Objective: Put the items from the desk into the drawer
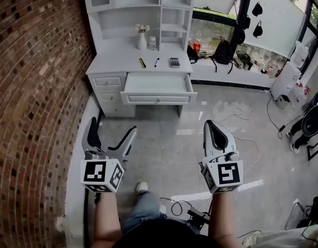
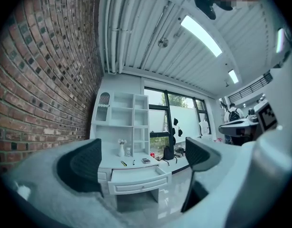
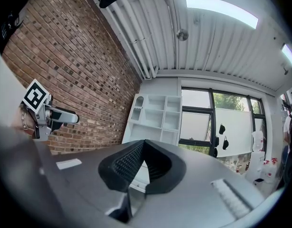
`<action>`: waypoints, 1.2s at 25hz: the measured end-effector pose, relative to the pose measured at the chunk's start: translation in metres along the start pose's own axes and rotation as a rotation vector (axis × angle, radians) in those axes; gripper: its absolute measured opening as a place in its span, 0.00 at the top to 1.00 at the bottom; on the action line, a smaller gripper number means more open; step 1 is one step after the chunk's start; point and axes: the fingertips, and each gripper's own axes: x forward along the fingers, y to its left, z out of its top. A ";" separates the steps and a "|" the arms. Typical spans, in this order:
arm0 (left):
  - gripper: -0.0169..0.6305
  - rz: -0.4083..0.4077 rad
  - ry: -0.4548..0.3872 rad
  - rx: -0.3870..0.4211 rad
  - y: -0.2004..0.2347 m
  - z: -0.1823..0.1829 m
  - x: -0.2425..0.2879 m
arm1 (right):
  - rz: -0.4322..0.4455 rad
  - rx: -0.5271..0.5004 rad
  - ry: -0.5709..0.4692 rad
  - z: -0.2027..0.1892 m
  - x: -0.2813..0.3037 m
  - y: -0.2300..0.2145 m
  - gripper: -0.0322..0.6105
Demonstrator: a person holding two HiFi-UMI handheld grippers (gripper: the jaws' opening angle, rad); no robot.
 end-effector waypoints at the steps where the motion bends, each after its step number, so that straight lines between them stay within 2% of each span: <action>1: 0.10 0.006 0.001 0.006 0.001 -0.001 0.001 | -0.002 0.004 0.001 -0.001 0.002 -0.001 0.95; 4: 0.12 0.014 -0.001 0.029 0.005 -0.002 0.010 | -0.001 0.020 0.006 -0.009 0.009 -0.003 0.95; 7: 0.22 -0.003 -0.021 0.034 0.009 -0.003 0.023 | -0.014 0.037 0.019 -0.019 0.017 -0.007 0.95; 14: 0.25 0.011 -0.024 0.043 0.033 -0.009 0.085 | -0.027 0.028 0.030 -0.033 0.071 -0.029 0.95; 18: 0.27 0.033 -0.013 0.047 0.055 -0.022 0.135 | -0.030 0.023 0.036 -0.044 0.123 -0.042 0.95; 23: 0.28 0.077 0.005 -0.034 0.107 -0.045 0.206 | -0.011 0.004 0.051 -0.056 0.206 -0.055 0.95; 30: 0.28 0.064 -0.001 -0.065 0.162 -0.047 0.303 | -0.034 0.005 0.060 -0.066 0.314 -0.076 0.95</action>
